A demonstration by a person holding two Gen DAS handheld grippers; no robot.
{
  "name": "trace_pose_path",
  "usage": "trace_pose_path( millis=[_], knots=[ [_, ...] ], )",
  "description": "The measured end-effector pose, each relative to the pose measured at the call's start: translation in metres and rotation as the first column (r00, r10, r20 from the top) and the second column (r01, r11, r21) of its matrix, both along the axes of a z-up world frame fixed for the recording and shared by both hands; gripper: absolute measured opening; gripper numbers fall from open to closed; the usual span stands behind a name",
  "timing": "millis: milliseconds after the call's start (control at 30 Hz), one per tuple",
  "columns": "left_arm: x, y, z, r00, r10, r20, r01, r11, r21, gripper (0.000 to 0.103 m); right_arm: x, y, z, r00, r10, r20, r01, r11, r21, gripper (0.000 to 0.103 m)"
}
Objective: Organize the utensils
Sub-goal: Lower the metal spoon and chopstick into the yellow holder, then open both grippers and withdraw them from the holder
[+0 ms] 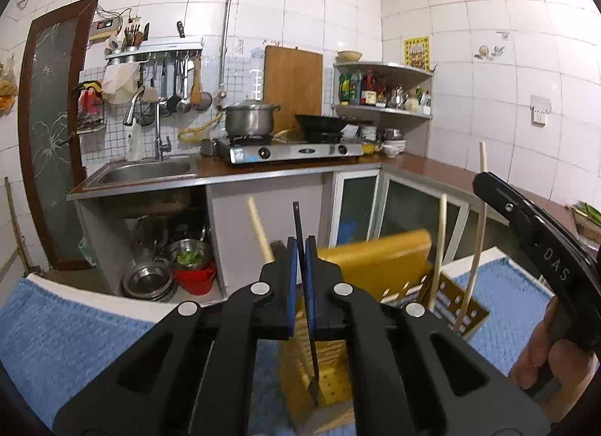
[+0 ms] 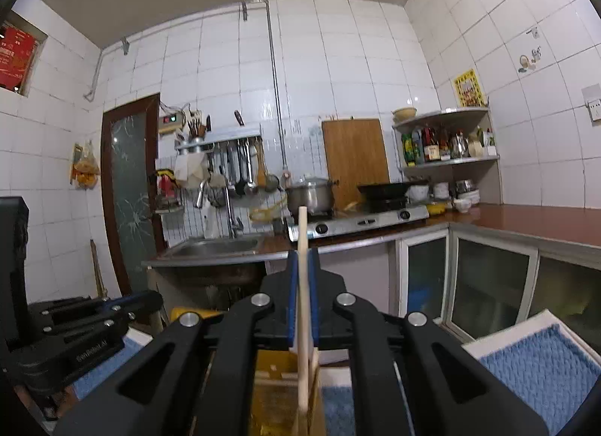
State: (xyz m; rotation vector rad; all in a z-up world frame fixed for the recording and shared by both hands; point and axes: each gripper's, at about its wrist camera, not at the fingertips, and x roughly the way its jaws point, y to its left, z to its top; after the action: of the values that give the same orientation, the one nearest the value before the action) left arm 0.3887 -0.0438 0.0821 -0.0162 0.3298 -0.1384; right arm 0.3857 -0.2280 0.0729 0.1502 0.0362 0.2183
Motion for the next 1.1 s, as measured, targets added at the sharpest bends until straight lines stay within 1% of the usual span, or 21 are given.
trace_pose_path(
  millis=[133,233,400,467,500,533,567,600,633,667,700,733,800,833,867,900,1000,1100],
  knots=[
    [-0.003,0.007,-0.011,0.999,0.011,-0.047,-0.011,1.000,-0.014,0.003,-0.003,0.002,-0.013,0.999,-0.001,-0.040,0.000,1.000,-0.010,0.006],
    [-0.005,0.008,-0.016,0.998,0.021,-0.060,-0.021,1.000,-0.010,0.003,-0.006,0.005,-0.020,0.998,-0.005,-0.063,0.003,1.000,-0.019,0.006],
    [-0.010,0.010,-0.017,0.996,0.018,-0.089,-0.020,1.000,-0.014,0.006,-0.013,0.001,-0.020,0.996,-0.008,-0.088,0.007,1.000,-0.010,0.006],
    [-0.012,0.012,-0.017,0.994,0.014,-0.106,-0.017,1.000,-0.023,0.007,-0.014,0.000,-0.019,0.994,0.009,-0.112,-0.009,1.000,-0.004,0.008],
    [-0.013,0.014,-0.017,0.993,0.015,-0.119,-0.019,0.999,-0.029,0.012,-0.014,0.001,-0.018,0.991,0.018,-0.134,-0.019,1.000,-0.009,0.009],
    [-0.015,0.015,-0.016,0.992,0.018,-0.125,-0.022,0.999,-0.033,0.018,-0.016,0.002,-0.017,0.990,0.015,-0.142,-0.018,1.000,-0.020,0.009],
    [-0.018,0.017,-0.015,0.991,0.016,-0.134,-0.022,0.999,-0.042,0.022,-0.019,0.002,-0.015,0.989,0.011,-0.146,-0.015,0.999,-0.030,0.009],
    [-0.020,0.020,-0.013,0.989,0.010,-0.144,-0.018,0.999,-0.052,0.031,-0.022,0.002,-0.012,0.989,0.011,-0.150,-0.016,0.999,-0.033,0.014],
    [-0.024,0.023,-0.011,0.989,0.008,-0.150,-0.017,0.998,-0.057,0.038,-0.025,0.000,-0.008,0.989,0.012,-0.150,-0.016,1.000,-0.026,0.034],
    [-0.027,0.024,-0.008,0.989,0.010,-0.150,-0.019,0.998,-0.060,0.040,-0.028,0.000,-0.005,0.989,0.009,-0.147,-0.012,1.000,-0.017,0.045],
    [-0.033,0.027,-0.004,0.989,0.011,-0.148,-0.020,0.998,-0.063,0.045,-0.034,-0.001,0.001,0.990,0.001,-0.139,-0.003,1.000,-0.013,0.054],
    [-0.038,0.030,0.001,0.989,0.014,-0.146,-0.024,0.997,-0.067,0.052,-0.037,-0.001,0.006,0.990,-0.004,-0.141,0.001,1.000,-0.020,0.054],
    [-0.047,0.035,0.009,0.988,0.022,-0.151,-0.033,0.997,-0.071,0.062,-0.044,0.000,0.014,0.989,-0.011,-0.148,0.007,0.999,-0.033,0.054],
    [-0.051,0.039,0.013,0.988,0.023,-0.153,-0.035,0.997,-0.075,0.068,-0.049,-0.001,0.018,0.988,-0.015,-0.151,0.009,0.999,-0.038,0.055],
    [-0.058,0.043,0.018,0.987,0.025,-0.159,-0.038,0.996,-0.079,0.071,-0.054,0.000,0.020,0.988,-0.019,-0.156,0.012,0.999,-0.043,0.056],
    [-0.064,0.047,0.021,0.986,0.028,-0.164,-0.042,0.996,-0.082,0.077,-0.060,0.000,0.023,0.986,-0.026,-0.167,0.018,0.998,-0.053,0.058],
    [-0.080,0.057,0.026,0.985,0.037,-0.170,-0.052,0.995,-0.088,0.086,-0.077,0.001,0.025,0.979,-0.049,-0.198,0.034,0.996,-0.077,0.065],
    [-0.097,0.065,0.025,0.979,0.048,-0.199,-0.065,0.995,-0.079,0.091,-0.095,0.001,0.020,0.966,-0.066,-0.249,0.046,0.995,-0.085,0.068]
  ],
)
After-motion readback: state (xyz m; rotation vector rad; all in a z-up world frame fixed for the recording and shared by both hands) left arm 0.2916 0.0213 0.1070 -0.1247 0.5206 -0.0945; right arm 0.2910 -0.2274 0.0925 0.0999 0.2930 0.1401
